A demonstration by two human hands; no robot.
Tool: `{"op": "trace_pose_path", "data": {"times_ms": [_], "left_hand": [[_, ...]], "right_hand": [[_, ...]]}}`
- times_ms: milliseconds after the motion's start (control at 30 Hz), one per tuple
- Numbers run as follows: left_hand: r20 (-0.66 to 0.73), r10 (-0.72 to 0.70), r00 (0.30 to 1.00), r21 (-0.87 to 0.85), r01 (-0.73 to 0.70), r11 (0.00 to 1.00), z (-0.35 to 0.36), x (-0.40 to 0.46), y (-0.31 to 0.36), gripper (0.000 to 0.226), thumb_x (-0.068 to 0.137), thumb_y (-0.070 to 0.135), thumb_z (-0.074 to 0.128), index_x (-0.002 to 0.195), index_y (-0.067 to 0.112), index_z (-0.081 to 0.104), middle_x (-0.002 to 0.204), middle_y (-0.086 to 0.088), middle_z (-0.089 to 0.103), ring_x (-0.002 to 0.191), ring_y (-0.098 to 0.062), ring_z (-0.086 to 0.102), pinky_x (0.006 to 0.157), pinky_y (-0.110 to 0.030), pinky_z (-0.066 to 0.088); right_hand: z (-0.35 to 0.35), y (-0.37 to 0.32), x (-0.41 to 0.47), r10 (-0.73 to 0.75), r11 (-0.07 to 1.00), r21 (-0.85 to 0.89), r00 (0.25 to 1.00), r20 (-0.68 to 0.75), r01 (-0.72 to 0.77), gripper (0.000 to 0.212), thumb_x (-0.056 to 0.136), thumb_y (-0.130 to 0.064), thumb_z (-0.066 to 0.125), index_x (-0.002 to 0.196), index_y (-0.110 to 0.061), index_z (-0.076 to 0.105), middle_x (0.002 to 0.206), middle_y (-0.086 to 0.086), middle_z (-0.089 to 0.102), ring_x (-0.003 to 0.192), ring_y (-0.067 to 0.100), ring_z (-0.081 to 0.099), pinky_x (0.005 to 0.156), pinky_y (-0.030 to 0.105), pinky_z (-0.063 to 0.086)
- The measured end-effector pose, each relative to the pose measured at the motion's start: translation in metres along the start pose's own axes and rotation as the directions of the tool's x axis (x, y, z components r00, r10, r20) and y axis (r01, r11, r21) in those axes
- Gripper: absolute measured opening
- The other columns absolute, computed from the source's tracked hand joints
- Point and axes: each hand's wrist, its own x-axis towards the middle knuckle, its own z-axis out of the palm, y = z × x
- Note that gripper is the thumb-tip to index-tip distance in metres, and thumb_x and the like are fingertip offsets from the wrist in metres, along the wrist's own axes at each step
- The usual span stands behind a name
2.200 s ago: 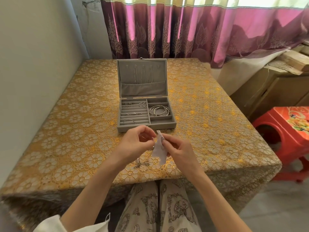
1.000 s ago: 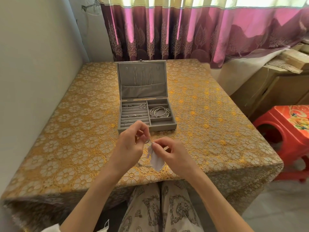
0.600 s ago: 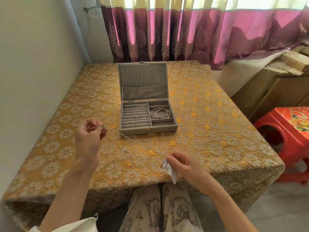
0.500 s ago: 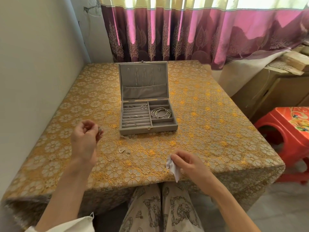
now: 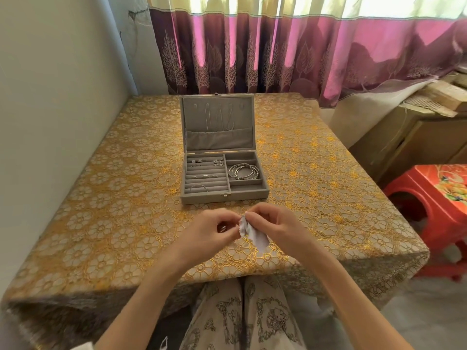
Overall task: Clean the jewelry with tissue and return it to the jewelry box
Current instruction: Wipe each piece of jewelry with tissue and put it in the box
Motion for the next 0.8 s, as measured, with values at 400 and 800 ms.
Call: {"op": "trace_pose_path", "data": {"times_ms": [400, 800], "left_hand": [[-0.381, -0.143, 0.914, -0.381, -0.014, 0.925, -0.027, -0.001, -0.006, 0.022, 0.079, 0.028, 0.057, 0.080, 0.007, 0.062, 0.065, -0.002, 0.051, 0.062, -0.013, 0.044, 0.059, -0.018, 0.037], [-0.406, -0.089, 0.909, -0.300, -0.041, 0.953, -0.034, 0.004, 0.002, 0.016, 0.080, 0.029, 0.058, 0.080, 0.013, 0.063, 0.072, -0.006, 0.067, 0.075, -0.040, 0.059, 0.073, -0.051, 0.048]], "right_hand": [[-0.008, 0.021, -0.011, 0.011, 1.000, -0.024, 1.000, -0.007, -0.011, 0.015, 0.092, -0.021, 0.049, 0.083, -0.017, 0.061, 0.069, -0.008, 0.057, 0.058, 0.005, 0.047, 0.053, 0.014, 0.036], [-0.016, 0.052, 0.002, 0.248, 0.930, 0.302, 0.964, -0.099, -0.209, 0.023, 0.090, -0.022, 0.049, 0.091, -0.007, 0.067, 0.082, 0.007, 0.064, 0.072, 0.018, 0.054, 0.067, 0.026, 0.042]]}}
